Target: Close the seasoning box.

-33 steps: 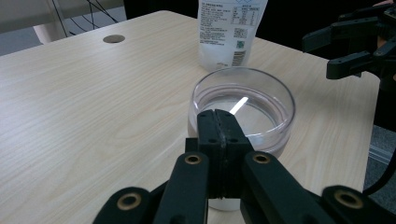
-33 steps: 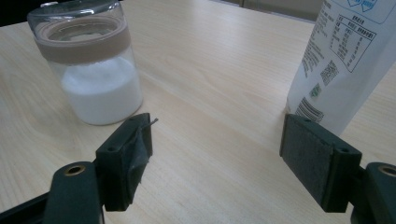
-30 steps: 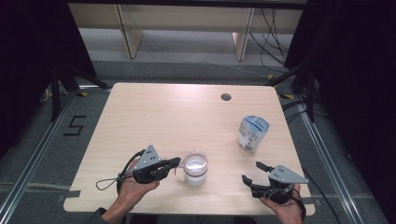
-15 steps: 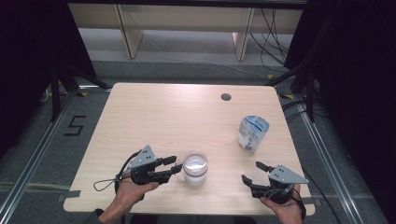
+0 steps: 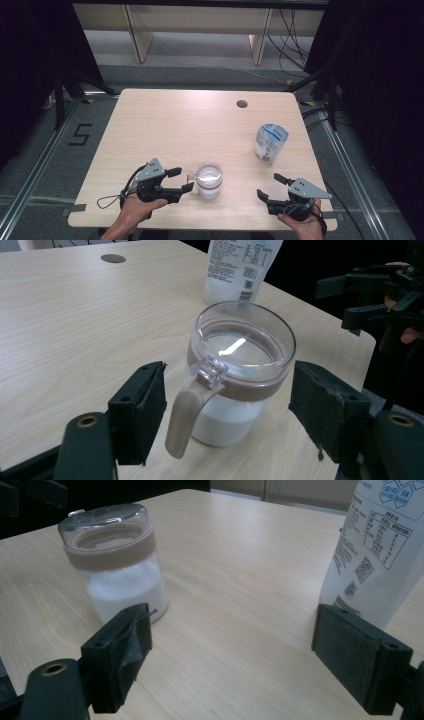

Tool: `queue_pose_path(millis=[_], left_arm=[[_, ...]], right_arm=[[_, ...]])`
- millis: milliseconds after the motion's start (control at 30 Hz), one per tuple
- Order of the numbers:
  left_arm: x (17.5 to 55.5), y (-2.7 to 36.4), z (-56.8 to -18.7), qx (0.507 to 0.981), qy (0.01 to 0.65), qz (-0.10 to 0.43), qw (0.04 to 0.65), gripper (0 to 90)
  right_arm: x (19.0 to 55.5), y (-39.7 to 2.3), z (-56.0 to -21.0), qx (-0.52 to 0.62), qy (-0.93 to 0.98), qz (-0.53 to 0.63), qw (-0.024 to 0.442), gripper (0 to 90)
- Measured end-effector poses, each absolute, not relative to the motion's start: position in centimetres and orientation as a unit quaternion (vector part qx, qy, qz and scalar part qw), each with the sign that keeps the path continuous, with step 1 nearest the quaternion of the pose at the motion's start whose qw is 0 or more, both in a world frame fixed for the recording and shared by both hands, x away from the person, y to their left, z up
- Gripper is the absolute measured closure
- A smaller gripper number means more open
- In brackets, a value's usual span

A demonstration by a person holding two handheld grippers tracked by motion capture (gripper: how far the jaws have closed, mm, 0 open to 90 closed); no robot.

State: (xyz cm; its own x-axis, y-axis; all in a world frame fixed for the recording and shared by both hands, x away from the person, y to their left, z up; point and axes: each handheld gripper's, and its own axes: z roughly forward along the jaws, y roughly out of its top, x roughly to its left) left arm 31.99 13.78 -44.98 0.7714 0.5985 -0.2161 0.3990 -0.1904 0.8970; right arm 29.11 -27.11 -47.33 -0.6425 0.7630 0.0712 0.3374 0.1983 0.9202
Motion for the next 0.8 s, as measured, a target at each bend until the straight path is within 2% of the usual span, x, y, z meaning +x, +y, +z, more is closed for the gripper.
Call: queue_pose_path(millis=[200, 233, 433, 700, 733, 800], left_arm=[[31.6, 14.1, -45.5, 0.774, 0.321, 0.098, 0.537, 26.9], [31.6, 14.1, -45.6, 0.772, 0.322, 0.097, 0.539, 26.7], [31.4, 14.1, -46.1, 0.778, 0.324, 0.099, 0.53, 25.7], [31.1, 14.7, -46.8, 0.778, 0.328, 0.095, 0.527, 24.7], [31.0, 14.8, -46.9, 0.777, 0.331, 0.094, 0.527, 24.6], [30.9, 15.0, -47.1, 0.78, 0.331, 0.094, 0.524, 24.4]], right_arm=[[29.1, -27.2, -47.4, 0.346, 0.743, 0.527, 0.224, 15.6], [28.8, -27.0, -47.3, 0.358, 0.74, 0.531, 0.206, 15.5], [28.5, -27.2, -47.2, 0.353, 0.742, 0.525, 0.222, 15.5], [28.0, -27.3, -47.4, 0.358, 0.75, 0.511, 0.219, 15.5], [27.7, -27.2, -47.4, 0.376, 0.746, 0.511, 0.205, 15.5], [27.9, -27.4, -47.5, 0.362, 0.749, 0.509, 0.22, 15.5]])
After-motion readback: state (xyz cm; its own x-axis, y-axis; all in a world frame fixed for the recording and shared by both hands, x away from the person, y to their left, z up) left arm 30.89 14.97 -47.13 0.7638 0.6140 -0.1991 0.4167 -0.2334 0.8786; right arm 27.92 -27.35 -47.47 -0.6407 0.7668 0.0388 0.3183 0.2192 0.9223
